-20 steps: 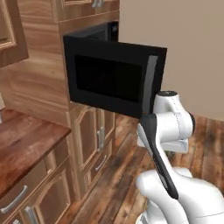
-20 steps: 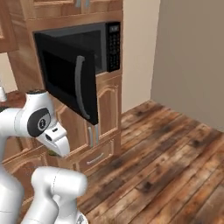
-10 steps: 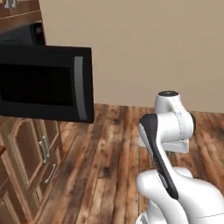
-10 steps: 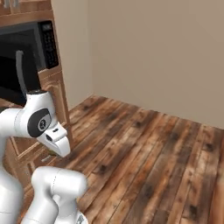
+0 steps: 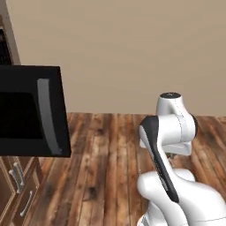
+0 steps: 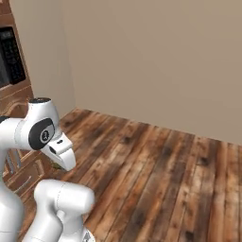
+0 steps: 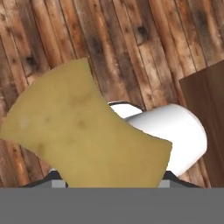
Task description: Place the sponge inside the microwave to prepare for sanitizing.
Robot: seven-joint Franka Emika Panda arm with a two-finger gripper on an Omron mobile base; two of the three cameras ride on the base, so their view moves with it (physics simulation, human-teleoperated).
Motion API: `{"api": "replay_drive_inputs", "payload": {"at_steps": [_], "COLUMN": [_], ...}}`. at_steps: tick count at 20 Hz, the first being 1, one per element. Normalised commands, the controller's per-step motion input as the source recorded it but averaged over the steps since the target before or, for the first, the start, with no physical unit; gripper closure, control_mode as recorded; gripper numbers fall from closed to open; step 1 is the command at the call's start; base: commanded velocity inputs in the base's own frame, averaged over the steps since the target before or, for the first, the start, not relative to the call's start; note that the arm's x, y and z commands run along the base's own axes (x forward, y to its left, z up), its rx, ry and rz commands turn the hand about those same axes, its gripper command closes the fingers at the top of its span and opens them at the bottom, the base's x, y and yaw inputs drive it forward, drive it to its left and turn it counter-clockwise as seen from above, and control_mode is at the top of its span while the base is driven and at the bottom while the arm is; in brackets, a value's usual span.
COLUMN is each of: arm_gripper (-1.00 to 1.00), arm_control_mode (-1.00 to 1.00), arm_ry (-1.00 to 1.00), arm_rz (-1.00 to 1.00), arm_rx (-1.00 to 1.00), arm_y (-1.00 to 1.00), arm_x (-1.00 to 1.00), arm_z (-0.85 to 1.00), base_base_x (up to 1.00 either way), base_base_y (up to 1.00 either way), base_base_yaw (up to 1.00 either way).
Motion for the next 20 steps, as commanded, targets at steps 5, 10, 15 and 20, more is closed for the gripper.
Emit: {"api": "replay_drive_inputs", "payload": {"at_steps": [5, 10, 15, 20], "arm_gripper": [1.00, 1.00, 1.00, 1.00], "arm_control_mode": [1.00, 1.00, 1.00, 1.00], "arm_ry": [0.00, 0.00, 0.00, 0.00], "arm_rz": [0.00, 0.00, 0.00, 0.00], "arm_rx": [0.00, 0.00, 0.00, 0.00], "arm_y": [0.00, 0.00, 0.00, 0.00], "arm_x": [0.00, 0.00, 0.00, 0.00], "arm_z": [0.00, 0.00, 0.00, 0.00], "base_base_x": [0.96, 1.00, 0.97, 0.86], "base_base_y": [-0.46, -0.55, -0.30, -0.25], "base_base_yaw": [0.25, 0.46, 0.68, 0.83]}}
